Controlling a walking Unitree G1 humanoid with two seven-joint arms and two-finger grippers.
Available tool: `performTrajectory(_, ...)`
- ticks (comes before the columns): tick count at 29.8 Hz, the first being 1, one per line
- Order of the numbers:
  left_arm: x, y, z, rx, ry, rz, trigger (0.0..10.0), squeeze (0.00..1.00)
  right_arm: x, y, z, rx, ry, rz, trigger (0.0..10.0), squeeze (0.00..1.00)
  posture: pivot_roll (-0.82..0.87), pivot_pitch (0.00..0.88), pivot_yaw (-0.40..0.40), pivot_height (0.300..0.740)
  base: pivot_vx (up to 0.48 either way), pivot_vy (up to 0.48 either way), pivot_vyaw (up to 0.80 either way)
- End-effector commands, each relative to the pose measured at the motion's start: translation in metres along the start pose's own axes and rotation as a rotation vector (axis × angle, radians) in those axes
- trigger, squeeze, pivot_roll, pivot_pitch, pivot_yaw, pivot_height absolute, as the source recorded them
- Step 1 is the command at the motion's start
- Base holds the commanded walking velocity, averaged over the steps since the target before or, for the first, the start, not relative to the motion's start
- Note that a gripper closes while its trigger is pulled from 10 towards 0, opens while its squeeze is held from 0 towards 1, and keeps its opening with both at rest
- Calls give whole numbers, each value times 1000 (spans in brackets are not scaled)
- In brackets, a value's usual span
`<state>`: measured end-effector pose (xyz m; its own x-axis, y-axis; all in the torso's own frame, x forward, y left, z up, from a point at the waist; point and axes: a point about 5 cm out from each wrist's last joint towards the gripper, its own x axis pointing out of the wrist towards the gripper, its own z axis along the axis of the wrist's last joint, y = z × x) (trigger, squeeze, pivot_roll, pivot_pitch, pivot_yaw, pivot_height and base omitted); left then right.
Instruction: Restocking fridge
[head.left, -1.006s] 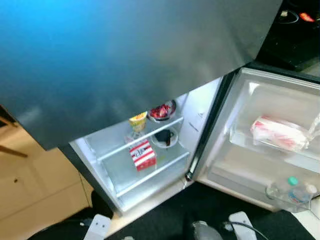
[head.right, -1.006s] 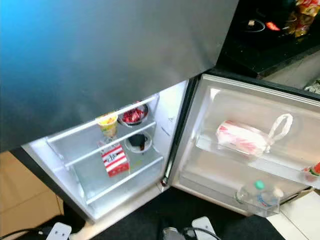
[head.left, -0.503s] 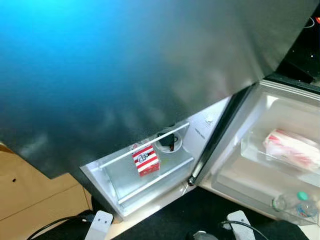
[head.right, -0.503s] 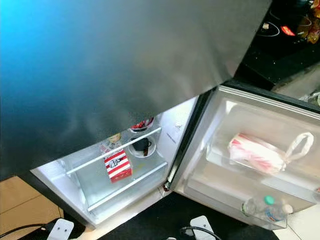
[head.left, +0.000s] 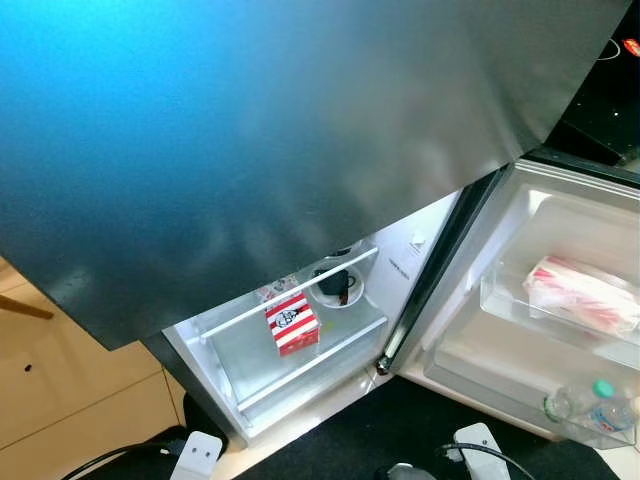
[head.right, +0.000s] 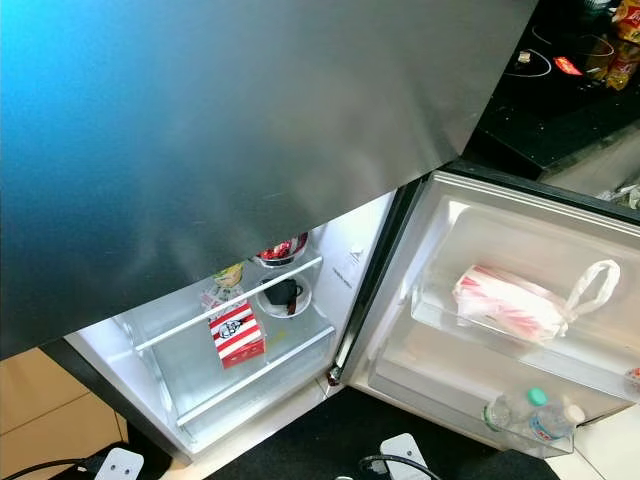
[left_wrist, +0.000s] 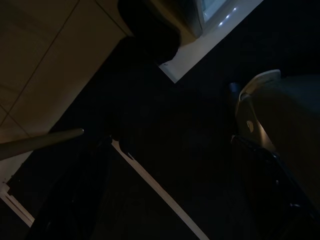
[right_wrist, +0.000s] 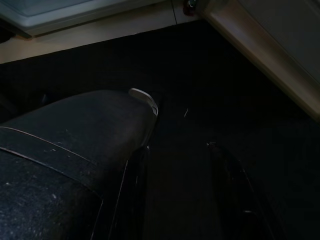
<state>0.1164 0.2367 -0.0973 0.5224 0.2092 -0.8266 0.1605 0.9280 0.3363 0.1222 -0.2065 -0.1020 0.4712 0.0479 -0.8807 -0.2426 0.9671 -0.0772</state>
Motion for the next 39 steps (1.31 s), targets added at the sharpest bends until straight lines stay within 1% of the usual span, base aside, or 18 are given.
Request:
performTrajectory(1, -2, 1, -7, 5, 26, -6, 10000, 0, -1, 1, -4, 4, 12, -1, 10000, 0, -56, 69, -50, 740, 0, 0, 0)
performTrajectory(14, -1, -4, -3, 13, 13, -25, 10000, 0, -1, 0, -4, 7, 10, 0, 10000, 0, -59, 68, -50, 740, 0, 0, 0)
performTrajectory(22, -3, 2, -12, 20, 33, -20, 10000, 0, -1, 0, -5, 5, 10, 0, 10000, 0, -62, 68, -49, 740, 0, 0, 0)
performTrajectory(29, -2, 2, -10, 24, 32, -19, 10000, 0, -1, -1, -5, 4, 12, -3, 10000, 0, -69, 69, -50, 740, 0, 0, 0)
performTrajectory(33, -1, -3, -6, 25, 25, -26, 10000, 0, -3, -5, -9, 1, 19, -11, 10000, 0, -72, 71, -52, 740, 0, 0, 0)
performTrajectory(39, -1, -5, -6, 24, 24, -28, 10000, 0, -4, -7, -10, -1, 23, -15, 10000, 0, -77, 70, -52, 740, 0, 0, 0)
